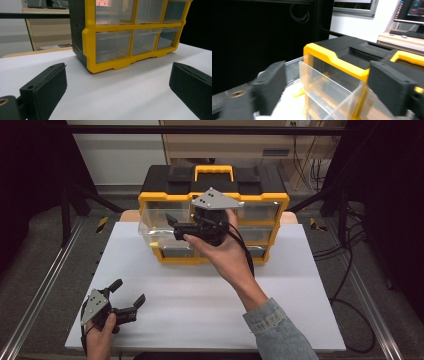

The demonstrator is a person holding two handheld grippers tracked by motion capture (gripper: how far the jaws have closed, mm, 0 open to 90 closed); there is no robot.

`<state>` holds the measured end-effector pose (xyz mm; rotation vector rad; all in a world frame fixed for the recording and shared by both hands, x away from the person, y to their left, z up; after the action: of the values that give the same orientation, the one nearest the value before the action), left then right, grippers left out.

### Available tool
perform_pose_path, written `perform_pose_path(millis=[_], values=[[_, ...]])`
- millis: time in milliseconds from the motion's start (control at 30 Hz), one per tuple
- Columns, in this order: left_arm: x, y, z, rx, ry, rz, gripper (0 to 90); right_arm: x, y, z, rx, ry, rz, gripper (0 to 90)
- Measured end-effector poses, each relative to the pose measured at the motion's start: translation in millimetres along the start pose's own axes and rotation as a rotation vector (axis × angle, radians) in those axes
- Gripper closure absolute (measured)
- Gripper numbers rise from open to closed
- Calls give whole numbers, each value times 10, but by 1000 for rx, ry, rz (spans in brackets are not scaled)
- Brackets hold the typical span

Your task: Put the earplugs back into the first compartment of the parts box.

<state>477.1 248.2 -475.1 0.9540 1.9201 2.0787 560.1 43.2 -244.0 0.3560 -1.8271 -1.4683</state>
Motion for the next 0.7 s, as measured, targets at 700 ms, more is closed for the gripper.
perform_pose_path(millis=[700], values=[[-23, -4, -4, -7, 0, 6, 9, 195, -132, -277, -33, 9, -26, 58]])
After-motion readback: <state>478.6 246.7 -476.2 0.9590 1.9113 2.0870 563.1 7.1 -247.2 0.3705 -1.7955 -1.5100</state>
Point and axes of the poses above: each handheld gripper's, and its own axes: x roughly backward along the jaws, y roughly out of its top, z roughly to its left, the point moved 9 cm from there along -x, roughly forward along the jaws, and after that the axes turned 14 degrees about z, right-handed, at the moved point
